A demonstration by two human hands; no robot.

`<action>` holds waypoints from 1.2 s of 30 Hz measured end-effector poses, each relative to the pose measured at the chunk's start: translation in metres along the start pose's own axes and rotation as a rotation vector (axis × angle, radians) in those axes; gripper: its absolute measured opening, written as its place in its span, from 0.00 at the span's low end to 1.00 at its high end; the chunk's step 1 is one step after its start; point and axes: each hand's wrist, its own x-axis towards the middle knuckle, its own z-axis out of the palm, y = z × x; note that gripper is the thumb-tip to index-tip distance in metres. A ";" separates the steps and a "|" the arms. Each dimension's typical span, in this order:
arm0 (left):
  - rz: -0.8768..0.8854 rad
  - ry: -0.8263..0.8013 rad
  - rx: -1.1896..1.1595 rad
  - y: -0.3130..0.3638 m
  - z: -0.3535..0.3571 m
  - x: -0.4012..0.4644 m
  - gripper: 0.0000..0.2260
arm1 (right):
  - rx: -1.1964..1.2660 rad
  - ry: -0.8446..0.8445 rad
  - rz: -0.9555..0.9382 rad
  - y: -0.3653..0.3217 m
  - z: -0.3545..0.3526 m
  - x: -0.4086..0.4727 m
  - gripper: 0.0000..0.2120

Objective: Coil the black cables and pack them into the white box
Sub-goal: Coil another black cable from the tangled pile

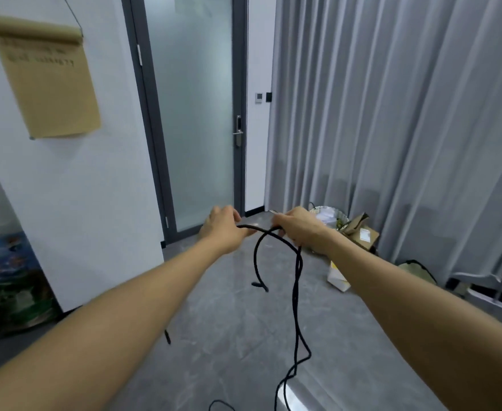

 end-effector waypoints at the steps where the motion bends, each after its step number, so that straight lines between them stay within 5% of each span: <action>1: -0.029 -0.012 -0.016 0.002 -0.003 0.004 0.24 | 0.068 -0.111 -0.005 -0.006 -0.001 -0.006 0.16; 5: -0.065 0.013 -0.059 0.016 -0.010 0.017 0.30 | -0.143 -0.290 -0.171 -0.011 -0.001 -0.013 0.12; 8: -0.087 0.017 -0.242 0.018 -0.006 0.025 0.21 | -0.015 -0.243 -0.168 -0.002 0.003 0.001 0.12; 12: -0.242 -0.352 -0.812 0.022 0.009 0.010 0.14 | 0.353 -0.093 -0.010 0.009 0.000 0.017 0.16; 16: -0.269 -0.602 -0.868 0.025 0.012 -0.003 0.24 | 0.493 -0.049 0.055 0.010 -0.007 0.025 0.17; 22: 0.007 -0.491 -0.588 0.020 -0.024 0.000 0.15 | 0.556 -0.111 0.139 0.015 -0.019 0.032 0.16; 29: -0.095 -0.277 -0.148 0.010 -0.028 0.005 0.17 | 0.420 -0.156 0.199 -0.009 -0.013 0.037 0.15; 36: -0.220 -0.171 -0.044 0.012 -0.035 0.012 0.13 | 0.434 -0.156 0.145 -0.019 -0.001 0.053 0.17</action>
